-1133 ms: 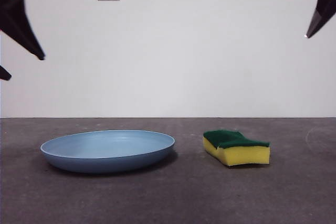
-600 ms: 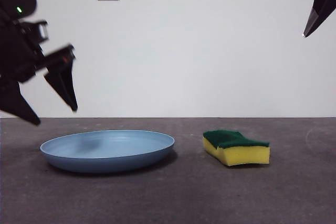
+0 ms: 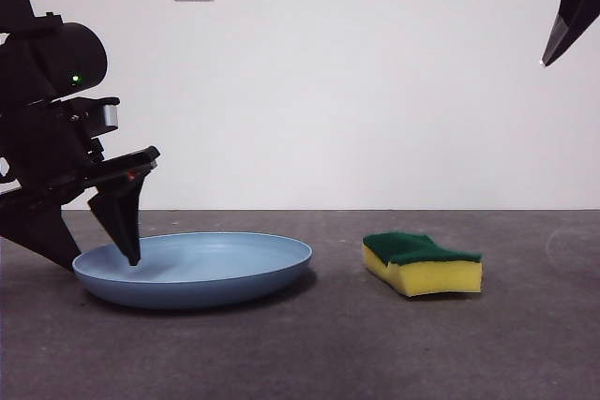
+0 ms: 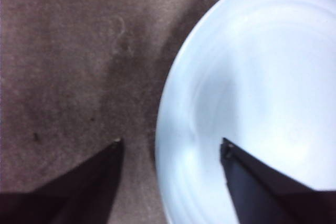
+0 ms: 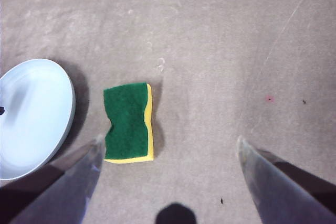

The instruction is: Pick up the plate,pick up the cloth,clean the plate with the cloth

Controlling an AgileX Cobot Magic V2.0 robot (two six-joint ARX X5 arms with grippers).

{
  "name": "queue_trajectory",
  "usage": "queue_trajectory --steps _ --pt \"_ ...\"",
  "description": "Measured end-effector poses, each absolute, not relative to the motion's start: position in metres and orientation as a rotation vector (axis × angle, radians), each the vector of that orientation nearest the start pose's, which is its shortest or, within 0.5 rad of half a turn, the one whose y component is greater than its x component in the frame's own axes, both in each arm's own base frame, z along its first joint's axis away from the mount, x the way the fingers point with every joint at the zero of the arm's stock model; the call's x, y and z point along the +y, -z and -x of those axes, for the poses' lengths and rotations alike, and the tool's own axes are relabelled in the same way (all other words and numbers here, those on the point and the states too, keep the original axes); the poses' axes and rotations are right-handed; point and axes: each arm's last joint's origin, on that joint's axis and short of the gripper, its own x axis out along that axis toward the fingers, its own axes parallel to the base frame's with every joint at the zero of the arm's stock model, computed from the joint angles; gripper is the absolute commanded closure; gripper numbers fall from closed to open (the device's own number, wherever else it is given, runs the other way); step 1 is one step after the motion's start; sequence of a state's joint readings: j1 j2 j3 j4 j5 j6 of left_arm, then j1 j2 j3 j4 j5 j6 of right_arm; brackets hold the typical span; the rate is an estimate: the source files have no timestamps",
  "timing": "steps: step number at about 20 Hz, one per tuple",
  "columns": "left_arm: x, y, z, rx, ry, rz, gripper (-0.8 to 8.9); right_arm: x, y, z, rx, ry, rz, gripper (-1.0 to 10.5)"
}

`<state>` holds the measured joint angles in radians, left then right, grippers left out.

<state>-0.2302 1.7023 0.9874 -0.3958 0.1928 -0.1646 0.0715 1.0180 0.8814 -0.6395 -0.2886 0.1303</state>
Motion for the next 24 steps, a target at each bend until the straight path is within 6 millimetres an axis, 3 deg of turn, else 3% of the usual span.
queue_trajectory --steps 2,10,16,21,24 --pt "-0.079 -0.164 -0.311 1.150 0.288 0.120 8.23 0.023 -0.287 -0.199 0.797 -0.291 -0.207 5.2" --pt "-0.081 -0.173 -0.309 1.136 0.320 0.095 8.22 0.031 -0.294 -0.202 0.773 -0.398 -0.219 5.2" --pt "-0.078 -0.240 -0.280 0.931 0.361 0.076 8.22 0.067 -0.318 -0.230 0.820 -0.536 -0.133 5.2" --pt "-0.066 -0.296 -0.235 0.756 0.381 0.082 8.22 0.105 -0.306 -0.269 1.008 -0.578 -0.014 5.2" --pt "-0.062 -0.311 -0.217 0.713 0.385 0.084 8.22 0.118 -0.292 -0.283 1.046 -0.527 0.065 5.2"
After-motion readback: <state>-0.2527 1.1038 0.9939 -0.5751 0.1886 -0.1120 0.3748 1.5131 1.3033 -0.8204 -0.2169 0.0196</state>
